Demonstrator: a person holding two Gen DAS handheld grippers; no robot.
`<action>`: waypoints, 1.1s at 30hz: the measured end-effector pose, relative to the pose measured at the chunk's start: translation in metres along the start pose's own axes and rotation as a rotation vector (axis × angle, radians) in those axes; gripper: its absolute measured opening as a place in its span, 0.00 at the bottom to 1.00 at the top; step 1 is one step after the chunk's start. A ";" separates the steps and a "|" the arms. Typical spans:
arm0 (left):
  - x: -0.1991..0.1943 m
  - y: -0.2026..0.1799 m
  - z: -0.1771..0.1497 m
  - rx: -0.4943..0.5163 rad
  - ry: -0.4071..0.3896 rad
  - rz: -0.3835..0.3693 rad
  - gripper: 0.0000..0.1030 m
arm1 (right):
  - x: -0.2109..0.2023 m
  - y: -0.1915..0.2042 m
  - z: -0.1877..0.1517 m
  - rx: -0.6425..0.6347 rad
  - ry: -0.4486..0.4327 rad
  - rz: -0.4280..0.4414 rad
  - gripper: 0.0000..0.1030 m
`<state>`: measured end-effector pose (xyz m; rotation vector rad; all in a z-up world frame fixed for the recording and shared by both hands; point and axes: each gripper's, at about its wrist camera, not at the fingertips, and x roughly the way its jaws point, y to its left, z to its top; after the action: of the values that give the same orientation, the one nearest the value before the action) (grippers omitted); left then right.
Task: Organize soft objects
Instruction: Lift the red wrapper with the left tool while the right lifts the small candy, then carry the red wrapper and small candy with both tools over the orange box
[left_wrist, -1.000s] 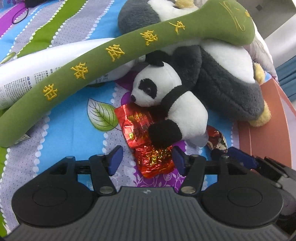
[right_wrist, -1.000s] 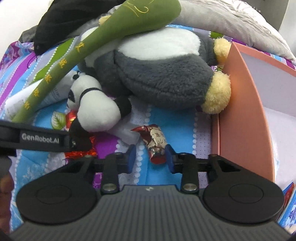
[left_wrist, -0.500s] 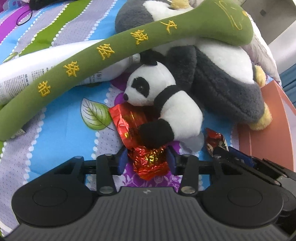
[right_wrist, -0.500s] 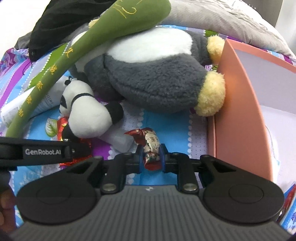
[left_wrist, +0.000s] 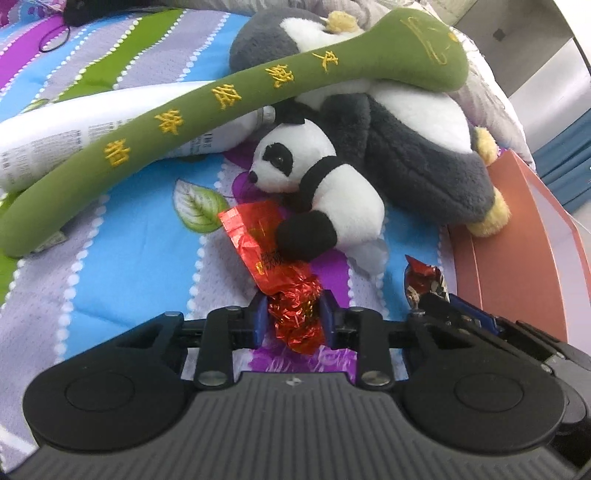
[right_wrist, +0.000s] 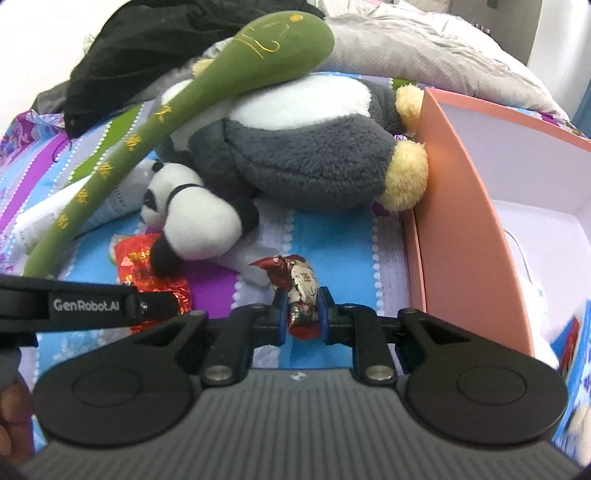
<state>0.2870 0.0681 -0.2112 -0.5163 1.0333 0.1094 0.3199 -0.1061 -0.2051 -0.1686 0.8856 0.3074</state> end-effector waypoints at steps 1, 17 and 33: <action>-0.004 0.000 -0.004 0.009 -0.006 0.002 0.32 | -0.004 0.001 -0.003 0.003 -0.003 0.003 0.19; -0.080 0.002 -0.062 0.041 -0.033 -0.008 0.21 | -0.086 0.004 -0.057 0.085 0.005 0.040 0.19; -0.168 -0.041 -0.061 0.159 -0.144 -0.078 0.21 | -0.171 -0.001 -0.043 0.130 -0.139 0.095 0.19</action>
<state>0.1649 0.0301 -0.0797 -0.3980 0.8720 -0.0049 0.1876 -0.1519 -0.0984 0.0150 0.7738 0.3451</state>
